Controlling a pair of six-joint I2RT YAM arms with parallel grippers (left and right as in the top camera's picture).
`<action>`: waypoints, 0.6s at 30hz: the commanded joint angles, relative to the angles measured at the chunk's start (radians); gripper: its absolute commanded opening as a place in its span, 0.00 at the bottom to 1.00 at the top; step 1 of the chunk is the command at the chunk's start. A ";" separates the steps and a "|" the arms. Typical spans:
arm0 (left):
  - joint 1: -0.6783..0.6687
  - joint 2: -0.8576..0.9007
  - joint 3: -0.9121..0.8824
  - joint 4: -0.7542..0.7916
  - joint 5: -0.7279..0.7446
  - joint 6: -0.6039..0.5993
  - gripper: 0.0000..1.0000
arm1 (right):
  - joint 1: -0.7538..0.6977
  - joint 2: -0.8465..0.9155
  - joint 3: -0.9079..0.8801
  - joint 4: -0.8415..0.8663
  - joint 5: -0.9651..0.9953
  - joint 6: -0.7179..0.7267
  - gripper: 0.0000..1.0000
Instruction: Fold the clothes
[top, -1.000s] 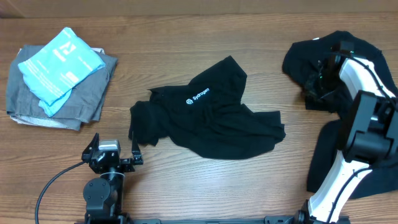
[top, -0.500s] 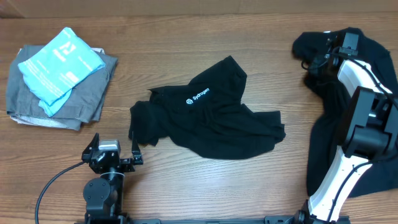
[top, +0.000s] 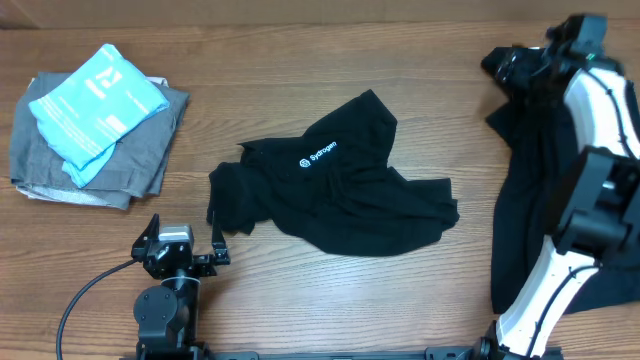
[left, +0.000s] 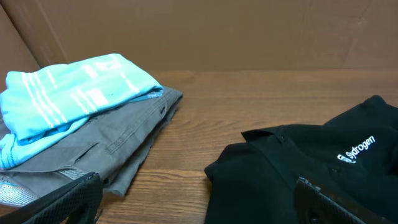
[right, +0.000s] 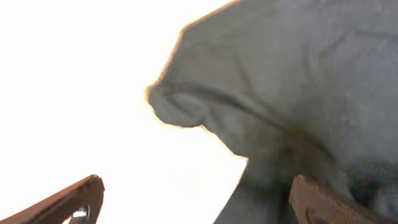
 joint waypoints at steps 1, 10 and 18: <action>0.002 -0.003 -0.005 0.003 -0.009 0.019 1.00 | 0.012 -0.192 0.154 -0.123 -0.080 -0.001 1.00; 0.002 -0.003 -0.005 0.003 -0.009 0.019 1.00 | 0.074 -0.370 0.196 -0.623 -0.084 0.014 0.87; 0.002 -0.003 -0.005 0.003 -0.009 0.019 1.00 | 0.218 -0.368 0.005 -0.626 -0.084 0.014 0.17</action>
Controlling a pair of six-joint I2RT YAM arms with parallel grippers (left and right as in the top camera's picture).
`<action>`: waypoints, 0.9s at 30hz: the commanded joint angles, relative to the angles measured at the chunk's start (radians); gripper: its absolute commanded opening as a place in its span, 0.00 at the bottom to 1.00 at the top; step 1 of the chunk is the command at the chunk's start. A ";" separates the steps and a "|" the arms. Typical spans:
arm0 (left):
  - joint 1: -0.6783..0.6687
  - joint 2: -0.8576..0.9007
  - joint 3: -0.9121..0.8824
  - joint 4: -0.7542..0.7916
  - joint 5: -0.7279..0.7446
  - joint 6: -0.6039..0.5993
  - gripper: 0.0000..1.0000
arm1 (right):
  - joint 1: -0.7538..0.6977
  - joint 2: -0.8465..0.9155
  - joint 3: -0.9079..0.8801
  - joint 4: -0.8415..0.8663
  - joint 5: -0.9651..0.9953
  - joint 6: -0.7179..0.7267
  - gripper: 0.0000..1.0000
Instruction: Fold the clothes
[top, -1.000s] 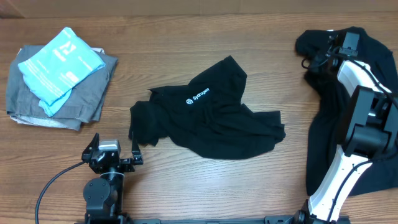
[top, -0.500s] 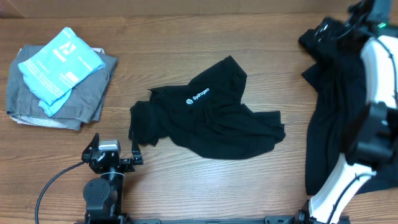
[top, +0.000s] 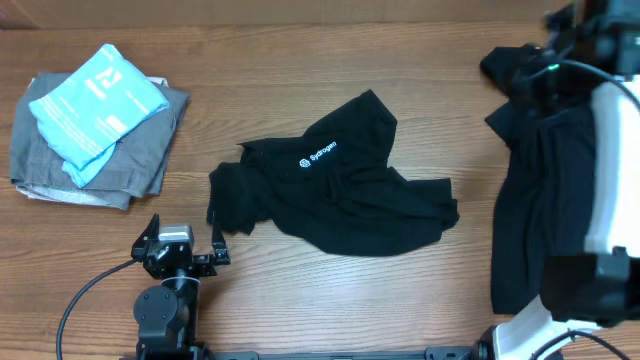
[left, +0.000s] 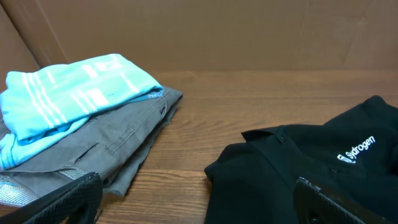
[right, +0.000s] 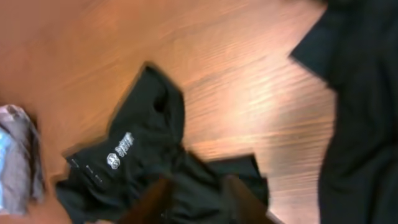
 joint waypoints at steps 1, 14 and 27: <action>0.002 -0.003 -0.005 0.003 -0.009 0.019 1.00 | 0.078 0.020 -0.114 0.065 -0.006 0.004 0.17; 0.002 -0.003 -0.005 0.003 -0.009 0.019 1.00 | 0.336 0.030 -0.626 0.706 0.070 0.118 0.06; 0.002 -0.003 -0.005 0.003 -0.009 0.019 1.00 | 0.398 0.194 -0.697 0.876 0.103 0.140 0.04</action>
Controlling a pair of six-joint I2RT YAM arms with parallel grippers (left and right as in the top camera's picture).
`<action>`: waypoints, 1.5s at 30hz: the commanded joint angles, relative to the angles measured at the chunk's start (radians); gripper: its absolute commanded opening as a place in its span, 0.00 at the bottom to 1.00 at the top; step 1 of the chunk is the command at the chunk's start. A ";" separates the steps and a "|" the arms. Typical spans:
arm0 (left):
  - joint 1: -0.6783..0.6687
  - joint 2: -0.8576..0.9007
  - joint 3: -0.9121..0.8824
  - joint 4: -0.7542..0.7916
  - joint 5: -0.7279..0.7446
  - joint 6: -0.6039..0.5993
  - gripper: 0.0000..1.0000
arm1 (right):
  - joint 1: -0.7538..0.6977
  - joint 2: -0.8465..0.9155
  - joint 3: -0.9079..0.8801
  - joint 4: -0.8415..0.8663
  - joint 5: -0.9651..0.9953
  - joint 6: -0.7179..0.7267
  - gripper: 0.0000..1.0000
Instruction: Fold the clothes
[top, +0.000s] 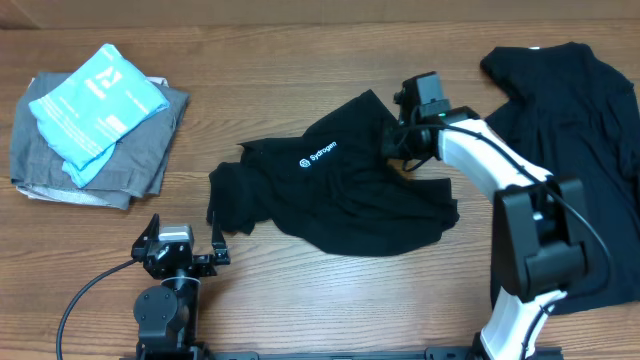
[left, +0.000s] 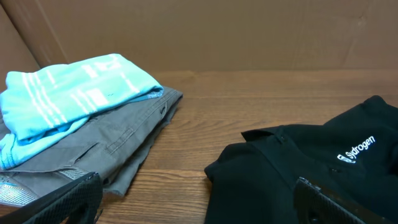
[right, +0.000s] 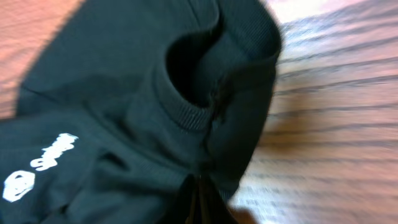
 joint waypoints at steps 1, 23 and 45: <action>0.002 -0.003 -0.005 0.003 -0.009 0.019 1.00 | 0.018 0.058 -0.006 0.030 0.013 0.008 0.04; 0.002 -0.003 -0.005 0.003 -0.009 0.019 1.00 | 0.018 0.274 0.021 0.538 0.118 0.106 0.04; 0.002 -0.003 -0.005 0.003 -0.009 0.019 1.00 | -0.013 0.311 0.683 -0.102 0.100 0.005 0.49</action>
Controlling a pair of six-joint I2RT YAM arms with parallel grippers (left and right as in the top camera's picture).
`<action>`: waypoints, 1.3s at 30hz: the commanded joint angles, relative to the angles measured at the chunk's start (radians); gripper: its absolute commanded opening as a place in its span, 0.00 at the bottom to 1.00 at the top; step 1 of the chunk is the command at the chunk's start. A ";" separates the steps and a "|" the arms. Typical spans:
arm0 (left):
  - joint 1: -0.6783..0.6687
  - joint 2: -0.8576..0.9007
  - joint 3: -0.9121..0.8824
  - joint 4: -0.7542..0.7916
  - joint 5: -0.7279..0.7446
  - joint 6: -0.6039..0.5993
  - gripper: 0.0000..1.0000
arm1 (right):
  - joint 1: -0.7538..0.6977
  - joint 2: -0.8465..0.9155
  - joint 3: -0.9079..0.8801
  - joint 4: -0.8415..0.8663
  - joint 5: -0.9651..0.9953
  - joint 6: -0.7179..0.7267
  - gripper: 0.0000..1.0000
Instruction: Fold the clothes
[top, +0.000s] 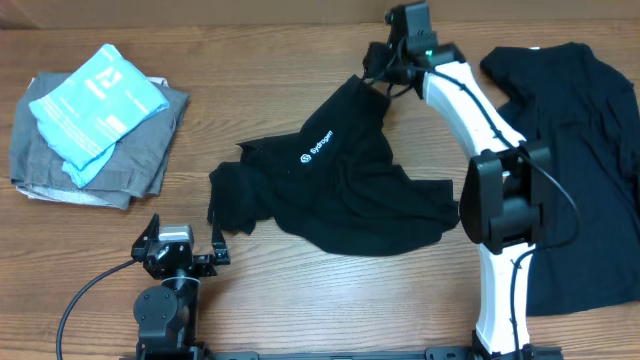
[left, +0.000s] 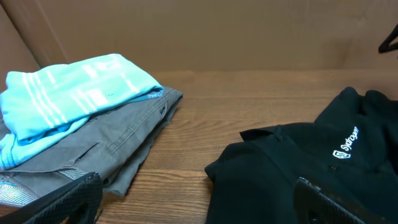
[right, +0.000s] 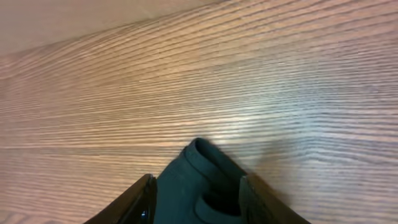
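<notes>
A black shirt with a white logo (top: 340, 180) lies crumpled mid-table, its far corner drawn up toward the table's far edge. My right gripper (top: 378, 72) is shut on that corner. In the right wrist view the dark fabric (right: 199, 177) fills the gap between its fingers (right: 142, 198). My left gripper (top: 183, 228) rests open at the near left, its fingers (left: 65, 198) wide apart and empty. It faces the shirt's near edge (left: 292, 168).
A second black garment (top: 565, 140) is spread at the right side of the table. A folded pile of grey trousers (top: 60, 165) with a light blue item (top: 95, 105) on top lies at the far left. The right arm (top: 500, 200) reaches across from the near right.
My right gripper was at the shirt's upper right corner and is now nearer the far edge, shut on that corner. The shirt's top has stretched that way. The left arm has not moved.
My right gripper was open at the black garment on the far right, then higher above that corner. Then it was down at the logo shirt's neck end. Now it holds that end near the far edge. The left gripper stayed open throughout.
</notes>
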 joint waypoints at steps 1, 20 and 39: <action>0.002 -0.003 -0.005 0.003 -0.009 0.019 1.00 | 0.002 0.002 -0.004 -0.029 0.006 0.004 0.49; 0.002 -0.003 -0.005 0.003 -0.009 0.019 1.00 | 0.137 0.153 -0.031 -0.191 -0.241 0.100 0.44; 0.002 -0.003 -0.005 0.004 -0.001 0.018 1.00 | 0.387 0.142 -0.009 -0.542 -0.361 0.097 0.55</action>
